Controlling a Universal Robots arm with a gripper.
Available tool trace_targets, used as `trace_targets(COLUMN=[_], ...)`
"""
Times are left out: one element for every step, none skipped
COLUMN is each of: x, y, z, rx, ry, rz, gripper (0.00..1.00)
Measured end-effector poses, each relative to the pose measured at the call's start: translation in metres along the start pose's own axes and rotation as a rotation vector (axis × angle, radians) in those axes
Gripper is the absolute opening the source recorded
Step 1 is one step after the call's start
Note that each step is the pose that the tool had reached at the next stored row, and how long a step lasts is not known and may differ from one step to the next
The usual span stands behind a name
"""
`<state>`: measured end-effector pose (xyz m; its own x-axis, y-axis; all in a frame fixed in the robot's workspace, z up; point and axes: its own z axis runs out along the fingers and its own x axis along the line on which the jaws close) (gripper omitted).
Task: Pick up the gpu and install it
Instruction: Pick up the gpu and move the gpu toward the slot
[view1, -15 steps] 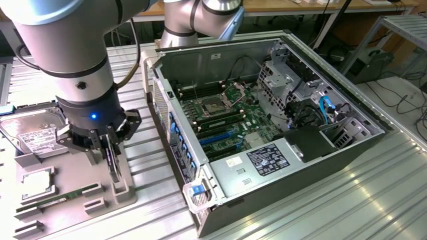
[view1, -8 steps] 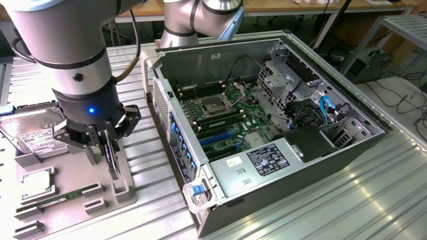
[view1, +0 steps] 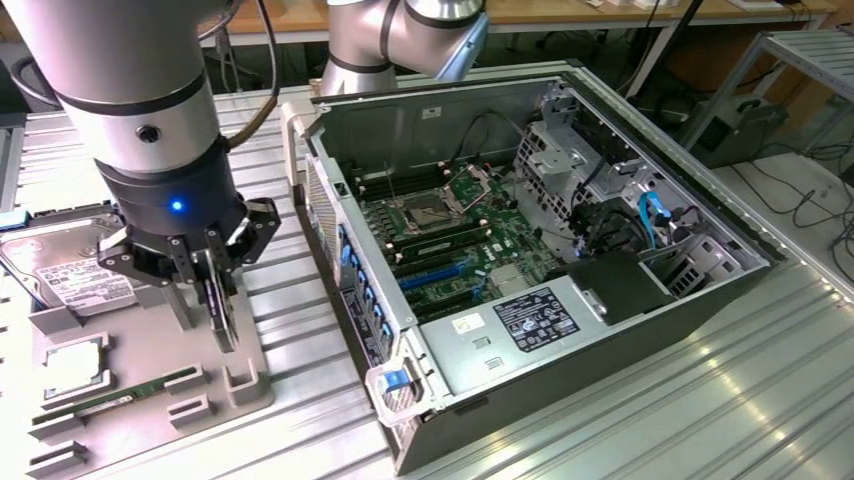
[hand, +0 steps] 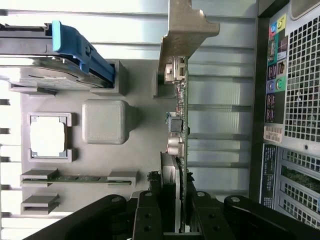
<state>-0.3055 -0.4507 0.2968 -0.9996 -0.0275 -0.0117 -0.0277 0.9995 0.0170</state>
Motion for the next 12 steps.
trace_targets(x=[0.0, 0.0, 0.0, 0.0, 0.0, 0.0, 0.0, 0.0, 0.0, 0.0, 0.0, 0.0], y=[0.0, 0.0, 0.0001, 0.0001, 0.0001, 0.0002, 0.0002, 0.0002, 0.0003, 0.0003, 0.0003, 0.0004], z=[-0.0015, -0.0035, -0.0061, -0.0074, -0.0093, -0.011, -0.0126, -0.0142, -0.0156, -0.0173, -0.0189, -0.0205], rx=[0.0, 0.0, 0.0001, 0.0, 0.0, 0.0001, 0.0, 0.0, 0.0, 0.0, 0.0, 0.0], ry=[0.0, 0.0, 0.0001, 0.0, 0.0, 0.0001, 0.0, 0.0, 0.0, 0.0001, 0.0001, 0.0], rz=[0.0, 0.0, 0.0, 0.0, 0.0, 0.0, 0.0, 0.0, 0.0, 0.0, 0.0, 0.0], gripper=[0.28, 0.28, 0.28, 0.28, 0.28, 0.28, 0.28, 0.28, 0.28, 0.28, 0.28, 0.28])
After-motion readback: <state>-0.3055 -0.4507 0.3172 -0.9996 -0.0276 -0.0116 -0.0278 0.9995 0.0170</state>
